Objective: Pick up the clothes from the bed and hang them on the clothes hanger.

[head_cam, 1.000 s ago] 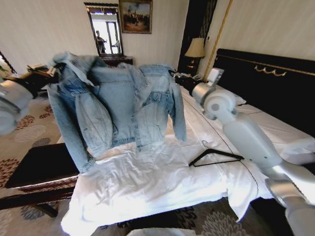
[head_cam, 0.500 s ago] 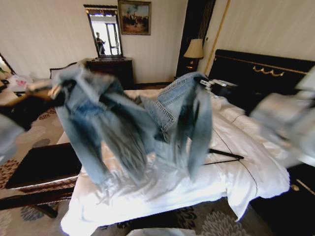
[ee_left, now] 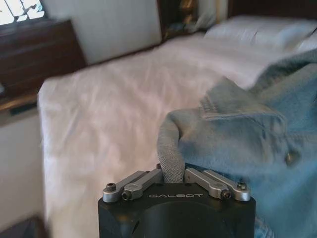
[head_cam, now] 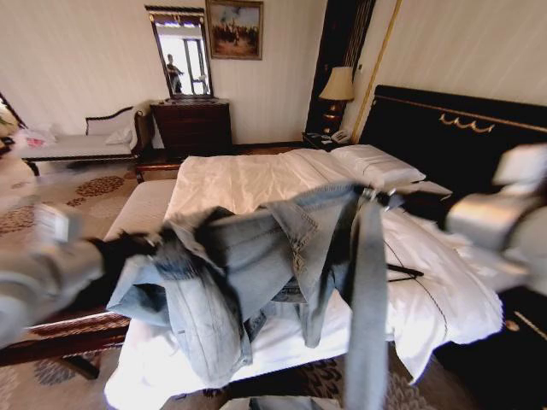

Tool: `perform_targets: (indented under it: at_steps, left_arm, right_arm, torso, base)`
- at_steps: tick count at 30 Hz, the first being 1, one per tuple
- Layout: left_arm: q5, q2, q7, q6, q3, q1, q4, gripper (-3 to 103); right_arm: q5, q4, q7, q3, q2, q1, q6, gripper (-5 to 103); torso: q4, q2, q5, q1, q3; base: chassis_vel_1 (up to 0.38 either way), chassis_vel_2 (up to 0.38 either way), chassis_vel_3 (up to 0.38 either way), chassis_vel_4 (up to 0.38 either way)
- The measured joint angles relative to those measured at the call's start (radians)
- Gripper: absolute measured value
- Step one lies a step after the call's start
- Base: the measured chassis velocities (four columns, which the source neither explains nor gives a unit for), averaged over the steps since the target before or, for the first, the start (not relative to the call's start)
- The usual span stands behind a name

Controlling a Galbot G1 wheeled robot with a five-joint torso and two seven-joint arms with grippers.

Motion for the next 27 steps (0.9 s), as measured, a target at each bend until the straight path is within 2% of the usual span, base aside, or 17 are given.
perform_targets:
  at_steps: [2,3,4,5,7,8,9,11,12,13,14,19,21,24,27]
  left_arm:
    - [0.111,-0.057,-0.004,-0.015,0.198,-0.114,0.006,2]
    - [0.141,-0.074,-0.001,-0.02,0.239,-0.147,0.014,2]
    - [0.141,-0.074,-0.001,-0.02,0.239,-0.147,0.014,2]
    - [0.232,-0.121,0.022,-0.035,0.33,-0.203,0.045,2]
    - [0.31,-0.164,0.051,-0.055,0.391,-0.236,0.079,2]
    - [0.361,-0.209,0.064,-0.066,0.461,-0.29,0.112,2]
    - [0.361,-0.209,0.064,-0.066,0.461,-0.29,0.112,2]
    - [0.413,-0.26,0.065,-0.071,0.563,-0.376,0.151,2]
    - [0.422,-0.268,0.065,-0.073,0.581,-0.392,0.158,2]
    - [0.46,-0.303,0.065,-0.089,0.644,-0.444,0.193,2]
    - [0.46,-0.303,0.065,-0.089,0.644,-0.444,0.193,2]
    - [0.565,-0.388,0.11,-0.168,0.829,-0.586,0.362,2]
    - [0.571,-0.393,0.115,-0.179,0.853,-0.614,0.384,2]
    - [0.594,-0.41,0.142,-0.224,0.962,-0.771,0.487,2]
    - [0.616,-0.427,0.164,-0.252,1.022,-0.863,0.563,2]
  right_arm:
    - [-0.078,-0.02,-0.028,-0.068,0.046,-0.008,0.001,4]
    - [-0.096,-0.024,-0.032,-0.081,0.058,-0.013,0.001,4]
    - [-0.096,-0.024,-0.032,-0.081,0.058,-0.013,0.001,4]
    - [-0.148,-0.037,-0.05,-0.115,0.088,-0.022,0.002,4]
    - [-0.212,-0.058,-0.077,-0.155,0.117,-0.022,0.003,4]
    - [-0.288,-0.087,-0.107,-0.207,0.15,-0.01,0.007,4]
    - [-0.288,-0.087,-0.107,-0.207,0.15,-0.01,0.007,4]
    - [-0.356,-0.137,-0.133,-0.275,0.192,0.017,0.021,4]
    - [-0.366,-0.147,-0.136,-0.285,0.198,0.021,0.024,4]
    - [-0.403,-0.183,-0.156,-0.324,0.224,0.039,0.036,4]
    - [-0.403,-0.183,-0.156,-0.324,0.224,0.039,0.036,4]
    - [-0.554,-0.331,-0.256,-0.428,0.301,0.098,0.106,4]
    - [-0.569,-0.354,-0.265,-0.443,0.313,0.113,0.115,4]
    - [-0.647,-0.474,-0.302,-0.54,0.387,0.222,0.167,4]
    - [-0.689,-0.545,-0.319,-0.603,0.432,0.283,0.189,4]
  torso:
    - [0.0007,0.0,-0.0022,0.0,0.0]
    - [0.0004,0.0,-0.0026,-0.001,0.0]
    - [0.0004,0.0,-0.0026,-0.001,0.0]
    - [-0.0005,0.0,-0.0027,-0.001,-0.001]
    - [-0.0009,0.001,-0.0024,-0.001,-0.001]
    - [-0.0008,0.001,-0.0022,-0.001,-0.001]
    - [-0.0008,0.001,-0.0022,-0.001,-0.001]
    - [-0.0003,0.0,-0.002,-0.001,-0.001]
    - [-0.0004,0.001,-0.0017,-0.001,-0.001]
    - [-0.0007,0.0,-0.0016,-0.001,-0.001]
    - [-0.0007,0.0,-0.0016,-0.001,-0.001]
    - [-0.0004,0.0,-0.0022,-0.001,0.0]
    - [-0.0004,0.0,-0.0025,-0.001,0.0]
    - [-0.0011,0.001,-0.0019,-0.001,-0.001]
    - [-0.0008,0.0,-0.002,-0.001,0.0]
  base:
    - [0.003,0.009,0.011,0.026]
    - [0.006,0.017,0.041,0.052]
    - [0.006,0.017,0.041,0.052]
    - [0.0,0.0,0.0,0.0]
    - [0.0,0.0,0.0,0.0]
    - [0.0,0.0,0.0,0.0]
    - [0.0,0.0,0.0,0.0]
    - [0.0,0.0,0.0,0.0]
    - [0.0,0.0,0.0,0.0]
    - [0.0,0.0,0.0,0.0]
    - [0.0,0.0,0.0,0.0]
    - [0.0,0.0,0.0,0.0]
    - [0.0,0.0,0.0,0.0]
    - [0.0,0.0,0.0,0.0]
    - [0.0,0.0,0.0,0.0]
